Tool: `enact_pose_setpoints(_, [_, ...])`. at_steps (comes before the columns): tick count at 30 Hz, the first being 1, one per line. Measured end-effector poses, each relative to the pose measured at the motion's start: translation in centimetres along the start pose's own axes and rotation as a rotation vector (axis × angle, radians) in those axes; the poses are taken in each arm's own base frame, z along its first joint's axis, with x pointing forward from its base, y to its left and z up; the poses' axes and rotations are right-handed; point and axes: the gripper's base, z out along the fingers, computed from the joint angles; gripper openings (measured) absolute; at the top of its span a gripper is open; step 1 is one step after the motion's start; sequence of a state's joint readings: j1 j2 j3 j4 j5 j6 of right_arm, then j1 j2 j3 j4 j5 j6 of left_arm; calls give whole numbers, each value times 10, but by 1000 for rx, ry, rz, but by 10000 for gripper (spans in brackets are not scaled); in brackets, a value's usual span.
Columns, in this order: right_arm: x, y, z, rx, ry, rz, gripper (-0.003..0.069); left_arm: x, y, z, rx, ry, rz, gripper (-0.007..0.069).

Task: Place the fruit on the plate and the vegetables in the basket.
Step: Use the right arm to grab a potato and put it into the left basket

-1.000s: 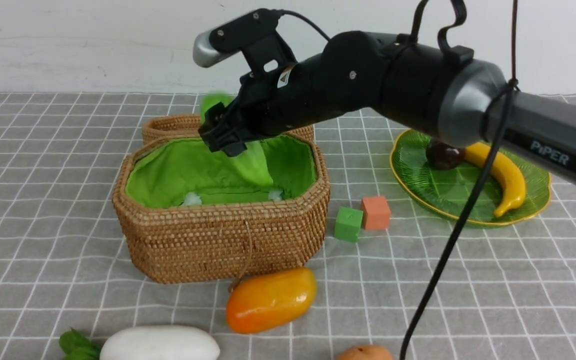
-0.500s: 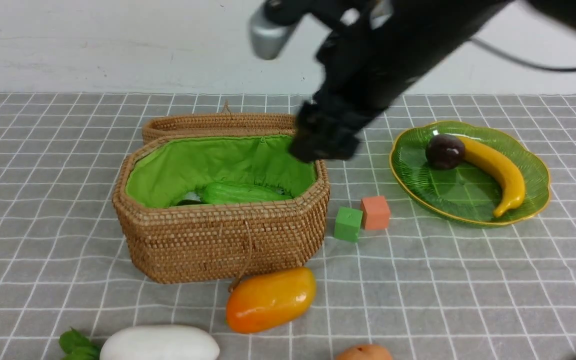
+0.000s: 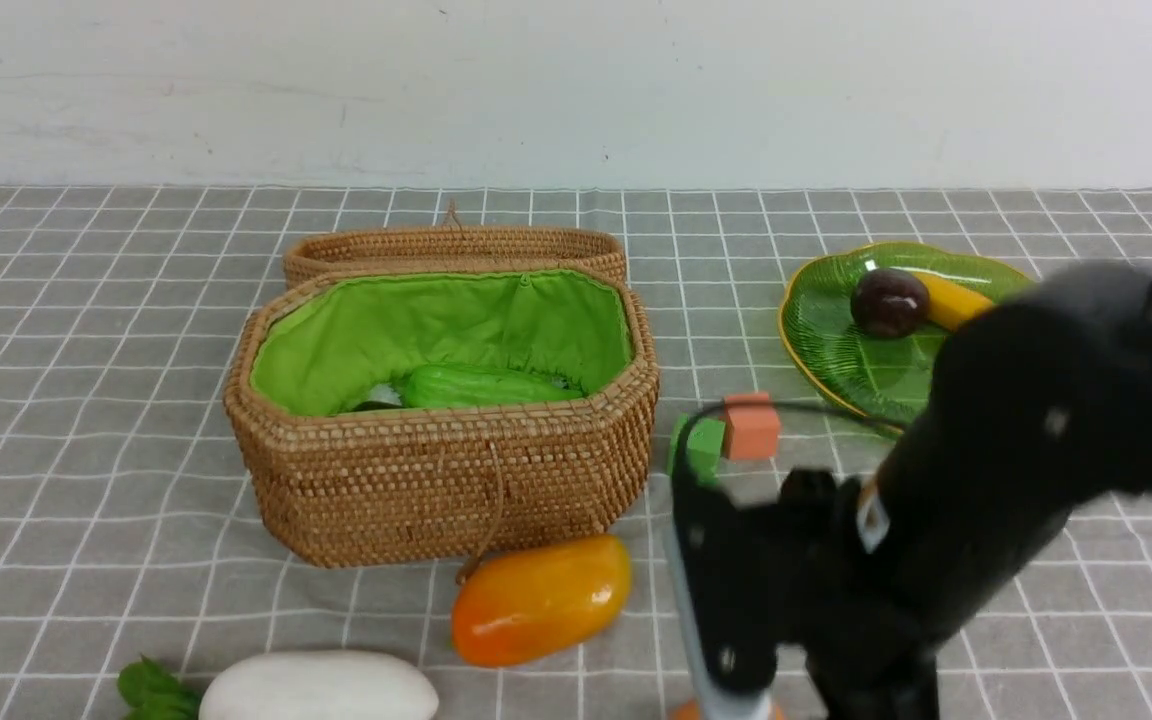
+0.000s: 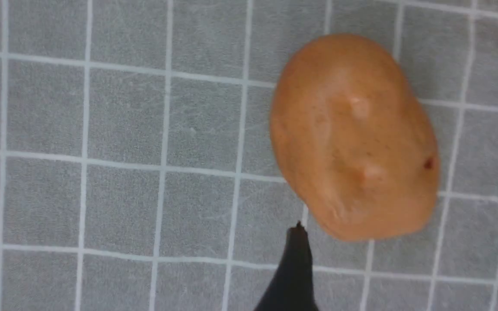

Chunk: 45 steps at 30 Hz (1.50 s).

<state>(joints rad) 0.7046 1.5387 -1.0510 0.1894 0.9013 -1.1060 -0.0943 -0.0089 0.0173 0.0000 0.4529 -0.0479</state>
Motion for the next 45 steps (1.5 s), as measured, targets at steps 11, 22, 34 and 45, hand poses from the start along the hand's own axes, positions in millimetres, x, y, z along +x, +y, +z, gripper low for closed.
enact_pose_setpoints(11, [-12, -1, 57, 16, 13, -71, 578, 0, 0, 0, 0, 0, 0, 239])
enact_pose_setpoints(22, [-26, -33, 15, -49, 10, 62, 565, 0, 0, 0, 0, 0, 0, 239])
enact_pose_setpoints(34, [16, -114, -99, 70, -248, 447, 562, 0, 0, 0, 0, 0, 0, 239])
enact_pose_setpoints(45, [-16, -154, -102, 202, -772, 551, 562, 0, 0, 0, 0, 0, 0, 239])
